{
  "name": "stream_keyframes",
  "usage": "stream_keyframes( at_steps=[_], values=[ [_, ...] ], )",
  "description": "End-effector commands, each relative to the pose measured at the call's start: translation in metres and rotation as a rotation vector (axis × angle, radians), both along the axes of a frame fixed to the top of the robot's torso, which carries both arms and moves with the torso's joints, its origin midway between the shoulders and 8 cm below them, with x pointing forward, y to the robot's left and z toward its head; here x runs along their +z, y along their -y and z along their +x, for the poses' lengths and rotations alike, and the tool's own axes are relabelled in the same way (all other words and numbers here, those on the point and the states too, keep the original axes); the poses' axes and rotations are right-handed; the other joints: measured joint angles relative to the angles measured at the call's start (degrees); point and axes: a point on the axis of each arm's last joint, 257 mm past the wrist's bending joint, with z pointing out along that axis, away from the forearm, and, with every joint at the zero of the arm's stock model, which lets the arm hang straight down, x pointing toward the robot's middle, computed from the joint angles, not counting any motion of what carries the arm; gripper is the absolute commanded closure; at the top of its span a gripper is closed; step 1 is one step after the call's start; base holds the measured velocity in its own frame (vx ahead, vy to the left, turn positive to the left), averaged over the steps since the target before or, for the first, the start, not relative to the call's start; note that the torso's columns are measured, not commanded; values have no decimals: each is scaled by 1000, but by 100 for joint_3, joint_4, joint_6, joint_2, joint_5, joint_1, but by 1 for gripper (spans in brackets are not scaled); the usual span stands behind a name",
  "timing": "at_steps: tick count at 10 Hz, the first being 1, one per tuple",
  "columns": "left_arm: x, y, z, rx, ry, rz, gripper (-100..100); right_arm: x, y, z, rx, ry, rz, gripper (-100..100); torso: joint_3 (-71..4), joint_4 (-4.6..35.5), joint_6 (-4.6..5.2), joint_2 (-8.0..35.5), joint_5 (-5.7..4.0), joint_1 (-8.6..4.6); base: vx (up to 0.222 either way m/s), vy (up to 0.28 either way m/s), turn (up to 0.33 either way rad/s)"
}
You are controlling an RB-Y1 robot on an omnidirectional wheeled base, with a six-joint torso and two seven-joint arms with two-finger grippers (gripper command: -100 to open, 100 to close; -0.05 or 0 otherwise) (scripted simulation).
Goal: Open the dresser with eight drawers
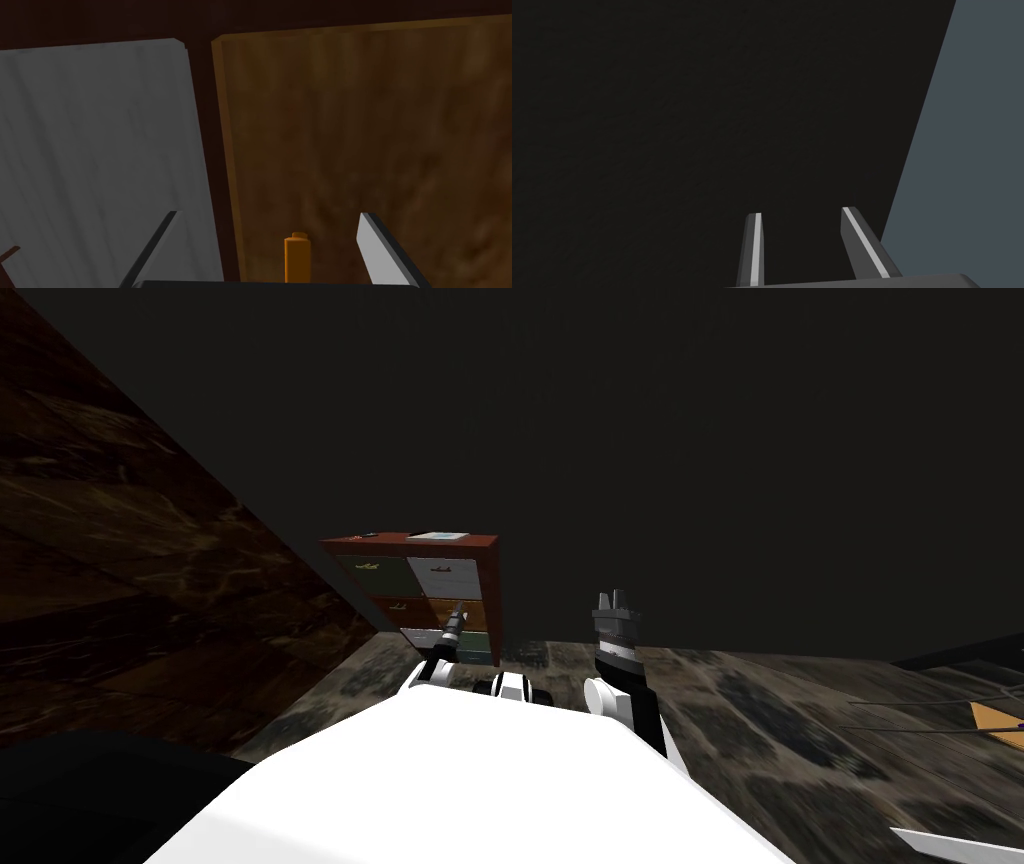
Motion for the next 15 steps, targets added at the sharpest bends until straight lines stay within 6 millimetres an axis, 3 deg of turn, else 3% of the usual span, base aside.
stream_keyframes(
  at_steps=[1, 6, 7, 10, 11, 15],
  values=[
    [-8, 2, -3, -2, -2, -2, 100, 0, 0, 0, 0, 0, 0, 0, 13, 5, 0, 25, -1, -2, -54, 13, 21],
    [9, 3, -9, -11, 10, 0, 100, 0, 0, 0, 0, 0, 0, 0, 45, 37, -9, 79, -19, -21, -154, -20, 16],
    [-1, 2, -10, -8, -11, -3, 100, 0, 0, 0, 0, 1, 0, 0, 39, 46, -9, 72, -27, -20, -98, -13, 1],
    [6, 4, -18, -17, 0, -1, 100, 0, 0, 0, 0, 0, 0, 0, 36, 34, -10, 66, -18, -17, -183, -17, 24],
    [7, 1, -20, -12, -19, -6, -100, 0, 0, 0, 0, 0, 0, 0, 37, 35, -4, 66, -20, -23, -83, -21, 5],
    [29, -4, -23, -12, -17, -8, -100, 0, 0, 0, 0, 0, 0, 0, -4, -3, 0, -4, 2, 5, 30, -8, -4]
  ],
)
